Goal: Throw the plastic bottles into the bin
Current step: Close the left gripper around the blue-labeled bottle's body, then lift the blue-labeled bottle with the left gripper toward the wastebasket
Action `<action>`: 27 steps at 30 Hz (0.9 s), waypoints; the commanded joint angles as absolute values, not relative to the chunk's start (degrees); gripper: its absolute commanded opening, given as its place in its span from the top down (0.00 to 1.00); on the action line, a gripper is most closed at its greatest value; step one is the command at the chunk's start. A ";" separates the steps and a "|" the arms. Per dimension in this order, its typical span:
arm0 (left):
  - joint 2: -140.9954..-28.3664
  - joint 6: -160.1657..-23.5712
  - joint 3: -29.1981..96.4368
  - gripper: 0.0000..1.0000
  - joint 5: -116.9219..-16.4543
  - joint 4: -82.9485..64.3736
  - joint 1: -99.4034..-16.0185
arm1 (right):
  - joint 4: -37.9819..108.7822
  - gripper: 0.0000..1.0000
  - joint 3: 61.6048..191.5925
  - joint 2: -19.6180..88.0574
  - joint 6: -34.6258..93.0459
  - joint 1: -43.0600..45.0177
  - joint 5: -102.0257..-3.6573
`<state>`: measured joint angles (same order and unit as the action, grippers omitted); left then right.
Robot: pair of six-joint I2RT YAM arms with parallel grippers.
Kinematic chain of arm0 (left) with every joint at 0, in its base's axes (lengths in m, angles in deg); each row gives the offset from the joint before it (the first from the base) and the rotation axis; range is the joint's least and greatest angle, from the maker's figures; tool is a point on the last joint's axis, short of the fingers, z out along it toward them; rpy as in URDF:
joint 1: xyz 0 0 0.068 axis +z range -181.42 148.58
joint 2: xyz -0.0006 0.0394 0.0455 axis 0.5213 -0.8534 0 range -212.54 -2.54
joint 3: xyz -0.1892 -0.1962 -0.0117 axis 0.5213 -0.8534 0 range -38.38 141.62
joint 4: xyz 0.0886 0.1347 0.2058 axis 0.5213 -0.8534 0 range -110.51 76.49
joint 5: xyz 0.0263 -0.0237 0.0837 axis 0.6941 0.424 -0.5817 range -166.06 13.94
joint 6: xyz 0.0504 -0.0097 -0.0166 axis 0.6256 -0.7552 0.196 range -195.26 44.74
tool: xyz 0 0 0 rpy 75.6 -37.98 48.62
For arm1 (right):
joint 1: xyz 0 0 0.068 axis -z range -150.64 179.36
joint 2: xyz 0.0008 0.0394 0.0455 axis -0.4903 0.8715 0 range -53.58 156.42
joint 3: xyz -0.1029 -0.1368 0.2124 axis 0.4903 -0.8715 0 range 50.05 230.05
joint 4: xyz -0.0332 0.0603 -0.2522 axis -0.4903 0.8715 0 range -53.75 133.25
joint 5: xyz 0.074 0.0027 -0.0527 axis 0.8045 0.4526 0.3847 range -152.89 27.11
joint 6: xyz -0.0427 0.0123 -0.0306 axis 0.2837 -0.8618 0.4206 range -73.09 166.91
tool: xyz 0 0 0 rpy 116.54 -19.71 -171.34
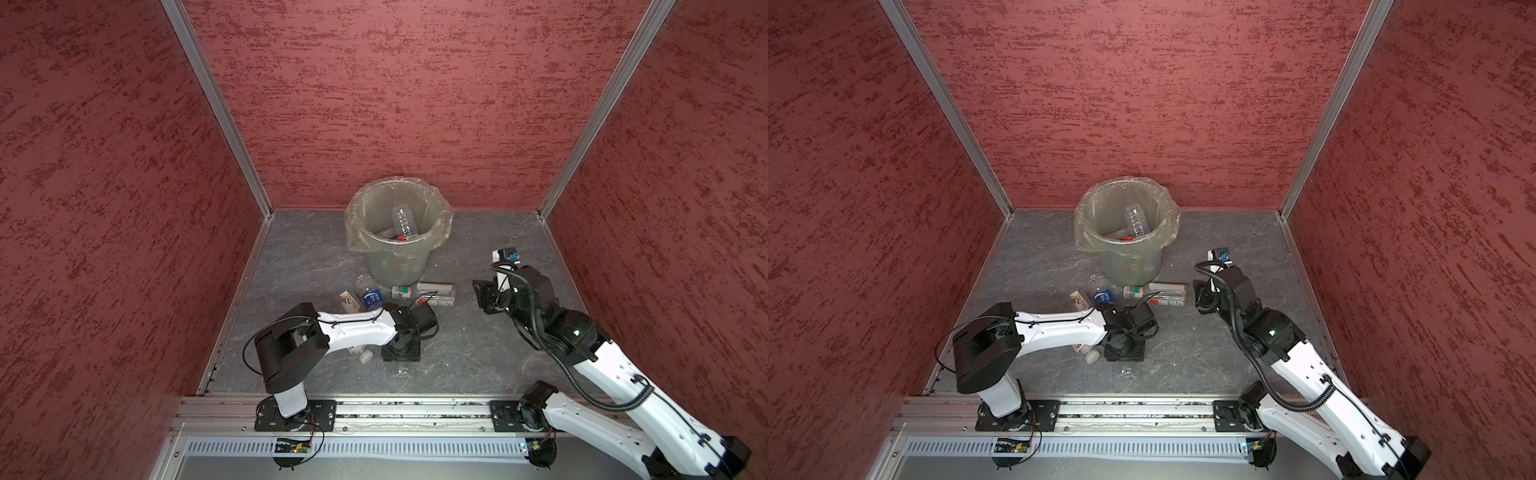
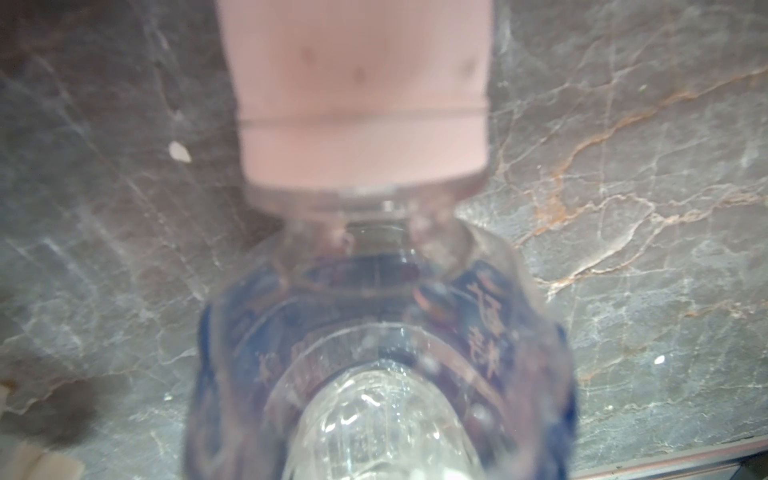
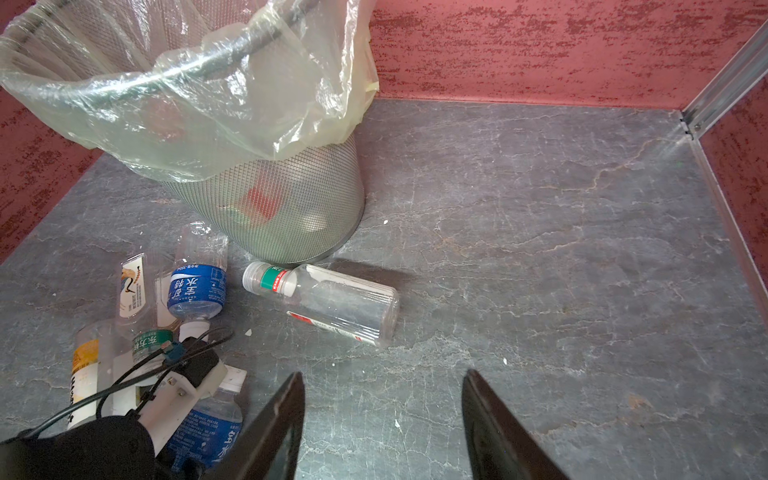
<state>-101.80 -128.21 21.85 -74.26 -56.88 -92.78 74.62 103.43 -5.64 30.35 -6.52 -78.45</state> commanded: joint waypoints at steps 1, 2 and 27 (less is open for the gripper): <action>-100.71 -126.97 21.87 0.50 -77.26 -58.51 -93.50 | 73.27 0.39 102.71 -6.33 29.51 -6.17 -77.57; -100.05 -127.07 21.52 0.51 -77.62 -58.36 -93.57 | 73.26 0.39 102.62 -6.26 29.43 -6.23 -77.62; -73.62 -124.04 12.25 0.60 -96.11 -55.64 -99.39 | 72.38 0.43 101.40 -5.67 27.66 -6.26 -76.78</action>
